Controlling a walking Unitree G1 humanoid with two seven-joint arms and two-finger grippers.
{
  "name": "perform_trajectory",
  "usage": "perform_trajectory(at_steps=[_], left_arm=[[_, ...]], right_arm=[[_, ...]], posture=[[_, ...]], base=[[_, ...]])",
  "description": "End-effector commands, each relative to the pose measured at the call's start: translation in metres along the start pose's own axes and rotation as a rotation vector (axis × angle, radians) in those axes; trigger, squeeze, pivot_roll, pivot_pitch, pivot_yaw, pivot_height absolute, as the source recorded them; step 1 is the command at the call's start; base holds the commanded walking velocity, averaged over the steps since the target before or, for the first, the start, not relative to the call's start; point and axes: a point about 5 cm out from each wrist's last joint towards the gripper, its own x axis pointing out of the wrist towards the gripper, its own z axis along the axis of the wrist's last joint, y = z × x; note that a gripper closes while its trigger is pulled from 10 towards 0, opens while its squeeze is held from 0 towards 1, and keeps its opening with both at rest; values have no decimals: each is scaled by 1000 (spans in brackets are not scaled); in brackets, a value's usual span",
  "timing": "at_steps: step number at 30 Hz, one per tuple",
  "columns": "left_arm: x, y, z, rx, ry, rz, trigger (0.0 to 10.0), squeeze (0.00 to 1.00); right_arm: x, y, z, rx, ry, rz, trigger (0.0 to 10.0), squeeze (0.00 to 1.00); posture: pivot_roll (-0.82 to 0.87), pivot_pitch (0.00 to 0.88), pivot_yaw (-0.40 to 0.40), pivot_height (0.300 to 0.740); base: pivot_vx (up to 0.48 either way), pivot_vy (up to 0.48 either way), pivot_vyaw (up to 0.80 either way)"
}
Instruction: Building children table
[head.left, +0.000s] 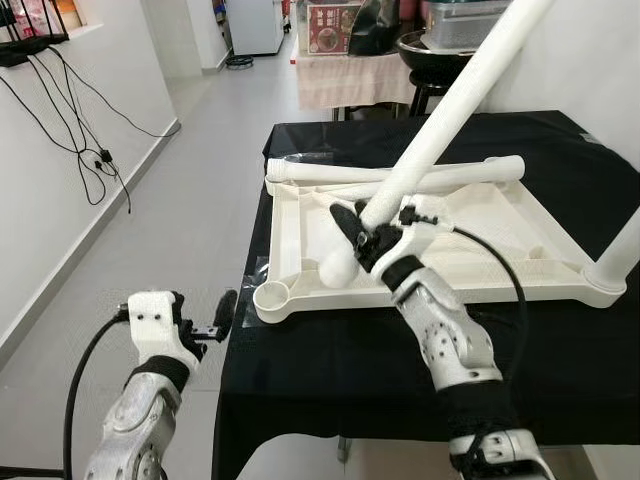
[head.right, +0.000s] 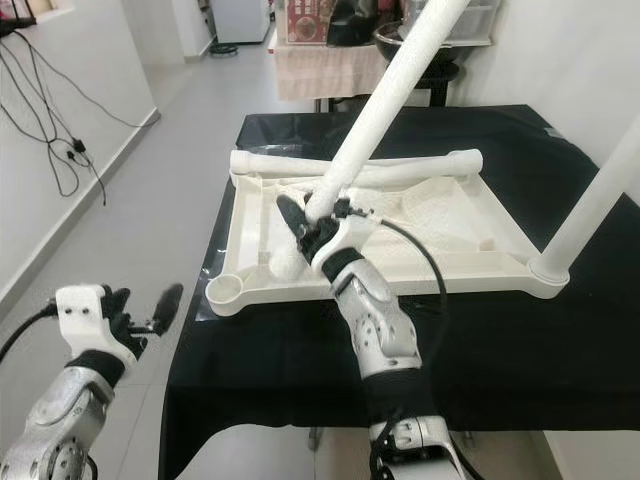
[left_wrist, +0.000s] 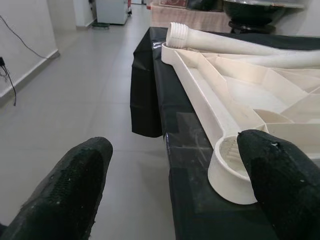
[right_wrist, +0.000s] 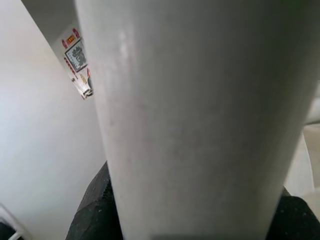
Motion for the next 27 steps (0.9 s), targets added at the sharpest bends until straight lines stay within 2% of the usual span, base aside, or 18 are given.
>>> perform_trajectory(at_steps=[1, 7, 9, 11, 13, 27], left_arm=[[-1, -3, 4, 25, -22, -14, 10000, 0], [1, -4, 8, 46, -49, -14, 10000, 0], [4, -6, 12, 54, -67, -14, 10000, 0], [4, -6, 12, 54, -67, -14, 10000, 0], [5, -8, 12, 64, -70, -21, 10000, 0], [3, -17, 5, 57, -59, -60, 10000, 0]], right_arm=[[1, 7, 4, -16, -15, 34, 10000, 0], [3, 14, 7, -27, -44, 66, 10000, 0], [5, 23, 9, -33, -54, 169, 10000, 0], [5, 23, 9, -33, -54, 169, 10000, 0], [5, 29, 12, -23, -77, 227, 10000, 0], [1, 34, 14, -24, -81, 296, 10000, 0]], posture=[[-45, 0, 38, 740], [-39, 0, 44, 740], [-27, 0, 44, 740], [-27, 0, 44, 740], [-25, 0, 43, 740], [-32, 0, 45, 740]], base=[[0, 0, -800], [266, 0, 0], [274, 0, 400], [277, 0, 800], [285, 0, 400], [294, 0, 0]])
